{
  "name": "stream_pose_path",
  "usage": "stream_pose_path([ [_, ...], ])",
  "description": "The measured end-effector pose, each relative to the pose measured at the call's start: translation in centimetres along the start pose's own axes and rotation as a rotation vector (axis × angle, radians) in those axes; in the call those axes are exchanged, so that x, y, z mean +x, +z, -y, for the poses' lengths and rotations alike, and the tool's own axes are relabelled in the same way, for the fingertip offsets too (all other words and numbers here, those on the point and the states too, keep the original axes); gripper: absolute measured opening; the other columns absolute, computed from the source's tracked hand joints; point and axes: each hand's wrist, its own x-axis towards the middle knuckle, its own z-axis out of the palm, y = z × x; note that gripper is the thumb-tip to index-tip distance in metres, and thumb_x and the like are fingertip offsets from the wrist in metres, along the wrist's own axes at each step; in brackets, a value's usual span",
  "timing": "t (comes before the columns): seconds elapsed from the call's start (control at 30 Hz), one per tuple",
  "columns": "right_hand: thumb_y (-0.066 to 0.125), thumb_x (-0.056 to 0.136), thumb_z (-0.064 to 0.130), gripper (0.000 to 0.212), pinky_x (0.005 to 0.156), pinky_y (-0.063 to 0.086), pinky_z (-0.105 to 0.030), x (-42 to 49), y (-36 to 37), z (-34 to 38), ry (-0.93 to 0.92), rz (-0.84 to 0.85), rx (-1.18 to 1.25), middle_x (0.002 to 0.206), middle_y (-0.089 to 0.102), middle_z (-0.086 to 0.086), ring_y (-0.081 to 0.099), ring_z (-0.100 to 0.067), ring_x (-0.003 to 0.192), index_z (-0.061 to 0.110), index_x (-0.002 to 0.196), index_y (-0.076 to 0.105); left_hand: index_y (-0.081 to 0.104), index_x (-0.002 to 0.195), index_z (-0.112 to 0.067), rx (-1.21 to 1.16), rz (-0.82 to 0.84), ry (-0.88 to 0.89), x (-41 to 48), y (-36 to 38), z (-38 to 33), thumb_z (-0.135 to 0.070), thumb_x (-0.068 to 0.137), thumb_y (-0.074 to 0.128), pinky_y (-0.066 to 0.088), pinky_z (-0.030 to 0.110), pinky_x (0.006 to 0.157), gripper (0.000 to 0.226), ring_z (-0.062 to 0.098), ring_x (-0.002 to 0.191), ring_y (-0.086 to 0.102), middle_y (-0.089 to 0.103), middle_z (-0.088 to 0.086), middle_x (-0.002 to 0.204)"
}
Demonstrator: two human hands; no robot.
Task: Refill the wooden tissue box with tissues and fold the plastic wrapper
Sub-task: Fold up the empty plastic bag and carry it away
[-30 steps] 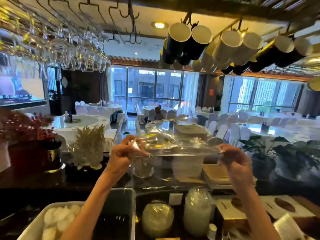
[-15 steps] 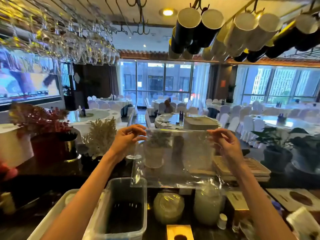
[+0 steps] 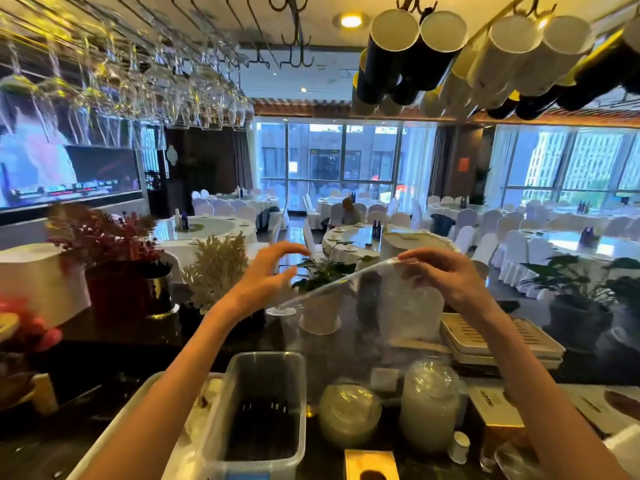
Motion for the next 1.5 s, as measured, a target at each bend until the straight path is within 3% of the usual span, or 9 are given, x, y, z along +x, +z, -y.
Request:
stream_pose_path([
  [0.17,0.060,0.089,-0.005,0.034,0.082,0.055,-0.017,2.9,0.7,4.1,-0.048,0.330,-0.181,0.094,0.077,0.015,0.072,-0.003,0.092,0.025,0.100,0.073,0.050,0.136,-0.017,-0.229,0.583,-0.086,1.5,2.8,-1.9,-0.015,0.093,0.063,0.052,0.025,0.092,0.045,0.009,0.108,0.064,0.065,0.006,0.128],
  [0.3,0.064,0.088,0.040,0.030,0.090,0.057,-0.028,3.4,-0.8,5.9,0.017,0.453,-0.227,0.118,0.071,0.011,0.068,-0.012,0.110,0.049,0.117,0.063,0.069,0.105,-0.007,-0.371,0.531,-0.063,1.5,5.2,-1.3,-0.015,0.091,0.065,0.054,0.016,0.073,0.017,0.012,0.085,0.070,0.075,0.000,0.090],
  [0.43,0.075,0.042,0.080,0.115,0.096,0.050,-0.039,-1.2,-5.0,3.3,0.285,0.129,0.327,0.138,0.057,0.004,0.059,-0.016,0.122,0.048,0.143,0.032,0.072,0.094,-0.020,-0.465,0.209,-0.121,0.7,6.3,-0.5,-0.017,0.090,0.066,0.050,0.012,0.062,0.007,0.006,0.075,0.069,0.074,-0.005,0.082],
  [0.53,0.074,0.033,0.083,0.138,0.102,0.042,-0.057,-6.7,-3.2,-1.1,0.432,0.054,0.661,0.149,0.046,-0.010,0.055,-0.035,0.127,0.046,0.152,0.014,0.070,0.090,-0.022,-0.588,0.002,-0.238,-0.5,6.6,0.4,-0.012,0.090,0.066,0.051,0.016,0.059,0.010,0.008,0.067,0.067,0.073,-0.003,0.078],
  [0.63,0.080,0.046,0.072,0.124,0.099,0.048,-0.055,-9.1,1.9,-3.0,0.539,0.179,0.634,0.138,0.059,-0.016,0.060,-0.036,0.122,0.037,0.150,0.021,0.066,0.090,-0.014,-0.574,-0.070,-0.295,-2.2,6.6,0.9,-0.006,0.089,0.065,0.051,0.019,0.055,0.008,0.011,0.060,0.065,0.070,-0.001,0.071],
  [0.77,0.073,0.082,0.016,0.062,0.071,0.060,-0.030,-7.9,6.5,-2.2,0.529,-0.019,0.458,0.110,0.075,-0.013,0.072,-0.021,0.088,0.016,0.140,0.049,0.066,0.090,-0.013,-0.609,-0.145,-0.375,-4.6,5.2,1.3,-0.004,0.090,0.064,0.052,0.018,0.053,0.009,0.012,0.060,0.063,0.069,0.002,0.075],
  [0.87,0.068,0.088,0.008,0.040,0.073,0.056,-0.032,-7.1,8.1,-1.7,0.509,-0.057,0.399,0.106,0.076,-0.015,0.070,-0.020,0.085,0.012,0.127,0.061,0.063,0.106,-0.008,-0.769,-0.086,-0.420,-6.3,3.2,1.7,-0.010,0.092,0.059,0.058,0.024,0.059,0.015,0.013,0.065,0.067,0.069,0.007,0.086],
  [1.37,0.067,0.086,0.010,0.033,0.071,0.060,-0.024,-5.9,7.9,-0.8,0.450,0.128,0.389,0.104,0.077,-0.013,0.072,-0.016,0.083,0.025,0.115,0.072,0.064,0.120,-0.009,-0.769,-0.048,-0.367,-8.6,-0.1,3.4,-0.019,0.074,0.075,0.059,0.027,0.074,0.048,0.020,0.082,0.072,0.076,0.010,0.096],
  [1.5,0.061,0.090,0.001,0.029,0.065,0.059,-0.022,-5.7,7.2,-0.5,0.375,0.072,0.364,0.098,0.079,-0.008,0.074,-0.015,0.081,0.021,0.100,0.079,0.078,0.097,-0.012,-0.842,-0.121,-0.213,-7.7,0.0,3.1,-0.010,0.072,0.076,0.060,0.027,0.075,0.025,0.019,0.083,0.073,0.078,0.009,0.095],
])
